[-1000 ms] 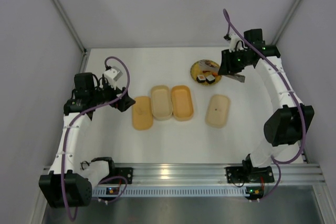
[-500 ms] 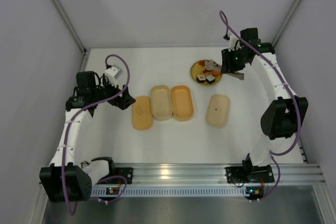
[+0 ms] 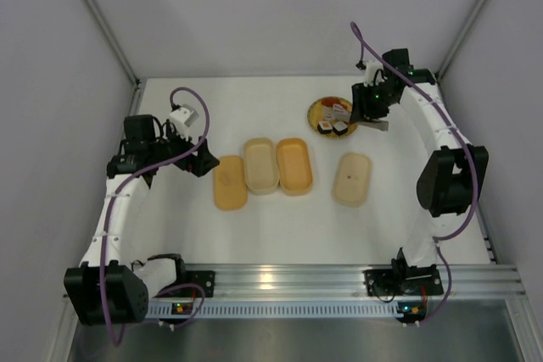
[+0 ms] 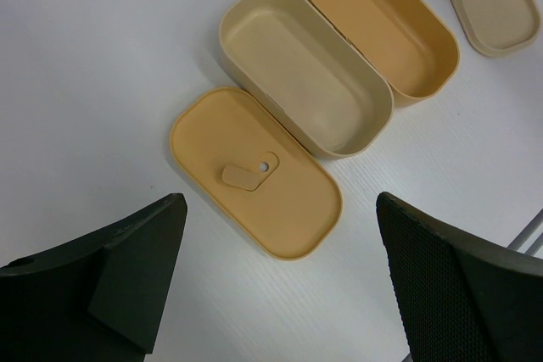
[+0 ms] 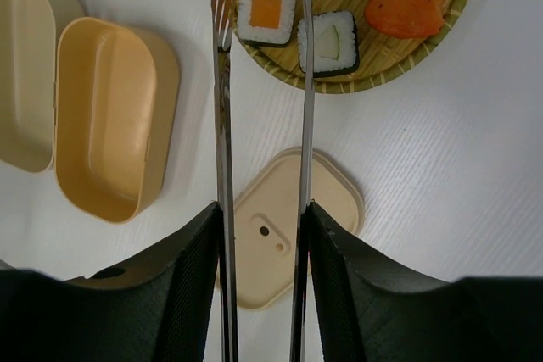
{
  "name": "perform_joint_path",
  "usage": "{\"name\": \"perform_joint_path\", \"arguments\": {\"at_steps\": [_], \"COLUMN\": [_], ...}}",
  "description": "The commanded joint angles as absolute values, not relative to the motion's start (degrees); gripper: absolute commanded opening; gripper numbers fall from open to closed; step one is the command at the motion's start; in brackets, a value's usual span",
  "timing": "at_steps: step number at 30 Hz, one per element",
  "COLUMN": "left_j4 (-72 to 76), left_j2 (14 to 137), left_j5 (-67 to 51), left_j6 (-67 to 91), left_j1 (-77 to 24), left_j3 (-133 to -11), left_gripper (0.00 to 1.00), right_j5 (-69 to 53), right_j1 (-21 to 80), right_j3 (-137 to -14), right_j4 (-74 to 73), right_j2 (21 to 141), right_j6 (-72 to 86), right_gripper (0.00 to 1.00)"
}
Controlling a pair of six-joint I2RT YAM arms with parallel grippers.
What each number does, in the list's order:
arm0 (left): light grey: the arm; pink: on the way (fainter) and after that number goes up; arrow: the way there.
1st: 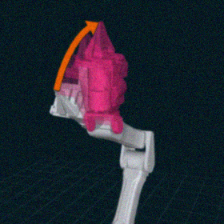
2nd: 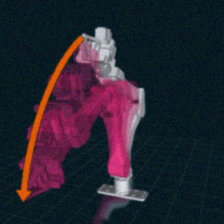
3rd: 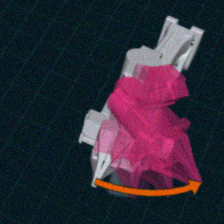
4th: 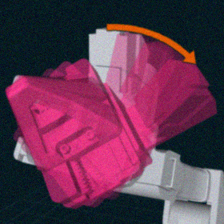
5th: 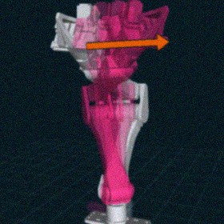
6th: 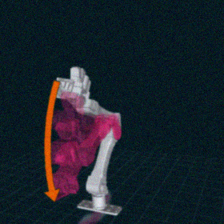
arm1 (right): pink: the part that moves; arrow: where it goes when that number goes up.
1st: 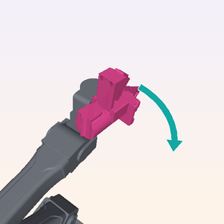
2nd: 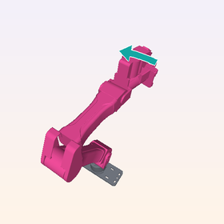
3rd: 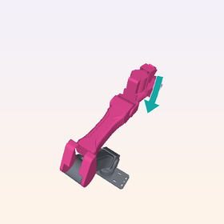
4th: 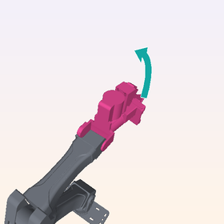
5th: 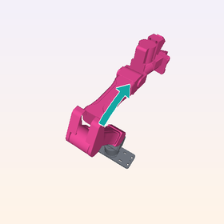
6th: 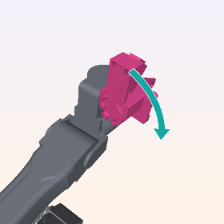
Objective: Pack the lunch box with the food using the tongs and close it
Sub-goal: Pick up the fake food from the plate.
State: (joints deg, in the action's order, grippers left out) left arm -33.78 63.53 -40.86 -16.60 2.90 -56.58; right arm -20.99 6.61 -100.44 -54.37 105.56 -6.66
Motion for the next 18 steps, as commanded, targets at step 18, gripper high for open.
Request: {"name": "perform_joint_path", "arguments": {"at_steps": [18], "left_j4": [-31.0], "left_j2": [63.4], "left_j5": [-41.7], "left_j6": [-17.0], "left_j1": [2.8], "left_j3": [-54.7], "left_gripper": [0.98], "right_j5": [-24.2], "right_j1": [9.0], "right_j3": [-106.3], "right_j4": [-54.1], "right_j2": [111.0], "right_j6": [-4.8], "right_gripper": [0.49]}}
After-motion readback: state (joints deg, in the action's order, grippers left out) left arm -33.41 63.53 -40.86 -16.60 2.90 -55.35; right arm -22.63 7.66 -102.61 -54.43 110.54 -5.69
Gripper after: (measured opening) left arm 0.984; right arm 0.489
